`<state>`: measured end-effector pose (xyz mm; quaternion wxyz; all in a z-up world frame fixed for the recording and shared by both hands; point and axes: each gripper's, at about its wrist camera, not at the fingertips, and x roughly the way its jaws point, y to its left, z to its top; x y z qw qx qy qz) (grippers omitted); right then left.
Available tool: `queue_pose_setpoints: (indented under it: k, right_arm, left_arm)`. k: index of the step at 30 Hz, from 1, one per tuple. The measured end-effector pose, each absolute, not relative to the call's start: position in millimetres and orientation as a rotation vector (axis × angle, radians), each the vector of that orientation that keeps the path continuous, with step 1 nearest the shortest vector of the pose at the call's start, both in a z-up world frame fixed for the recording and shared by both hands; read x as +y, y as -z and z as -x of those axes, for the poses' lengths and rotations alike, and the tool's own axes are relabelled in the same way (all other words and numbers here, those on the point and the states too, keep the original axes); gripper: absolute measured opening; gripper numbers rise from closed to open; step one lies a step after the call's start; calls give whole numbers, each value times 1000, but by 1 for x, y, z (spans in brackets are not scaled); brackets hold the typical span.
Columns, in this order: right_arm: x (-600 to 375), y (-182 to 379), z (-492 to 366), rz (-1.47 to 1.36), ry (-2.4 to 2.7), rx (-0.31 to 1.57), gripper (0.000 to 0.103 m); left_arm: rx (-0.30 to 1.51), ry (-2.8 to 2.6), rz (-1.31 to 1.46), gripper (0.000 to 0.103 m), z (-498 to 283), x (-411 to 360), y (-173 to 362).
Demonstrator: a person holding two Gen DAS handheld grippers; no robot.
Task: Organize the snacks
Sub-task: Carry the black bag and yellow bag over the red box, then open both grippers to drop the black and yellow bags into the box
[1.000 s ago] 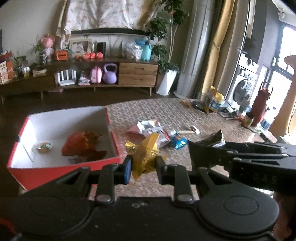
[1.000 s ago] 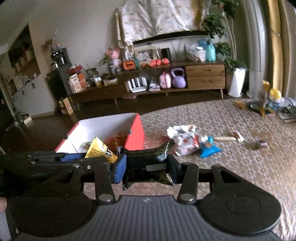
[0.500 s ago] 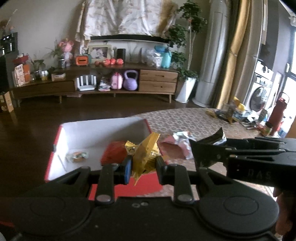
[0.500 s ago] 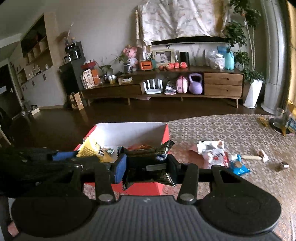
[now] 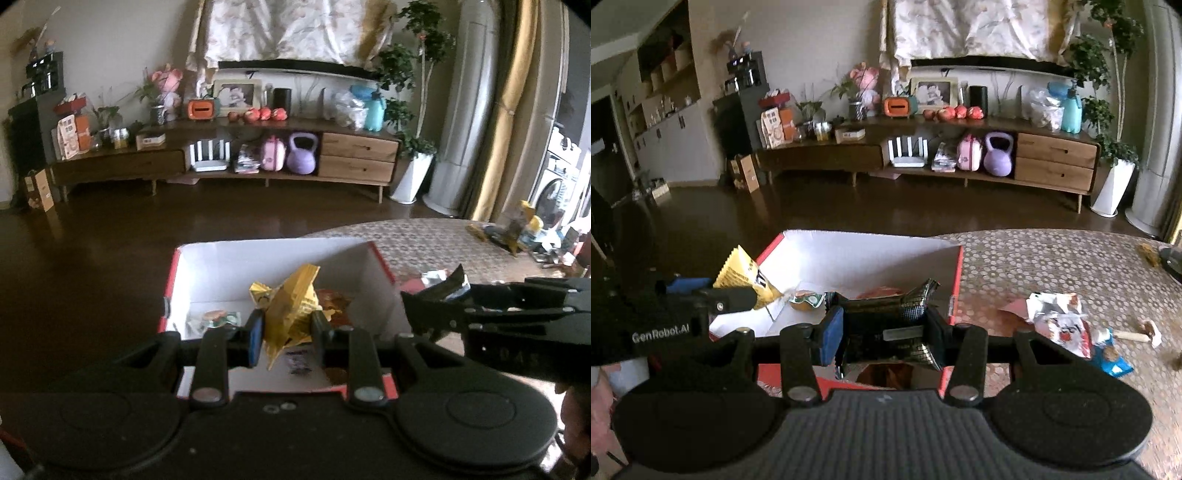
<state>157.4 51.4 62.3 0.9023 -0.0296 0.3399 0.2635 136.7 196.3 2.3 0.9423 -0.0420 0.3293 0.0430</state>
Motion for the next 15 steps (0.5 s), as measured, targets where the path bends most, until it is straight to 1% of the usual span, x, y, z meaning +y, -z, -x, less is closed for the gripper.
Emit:
queue_pose_setpoints:
  k: [15]
  right_arm:
    - [95, -8, -194, 129, -562, 798, 47]
  left_arm:
    - [792, -125, 123, 24, -173, 232, 53]
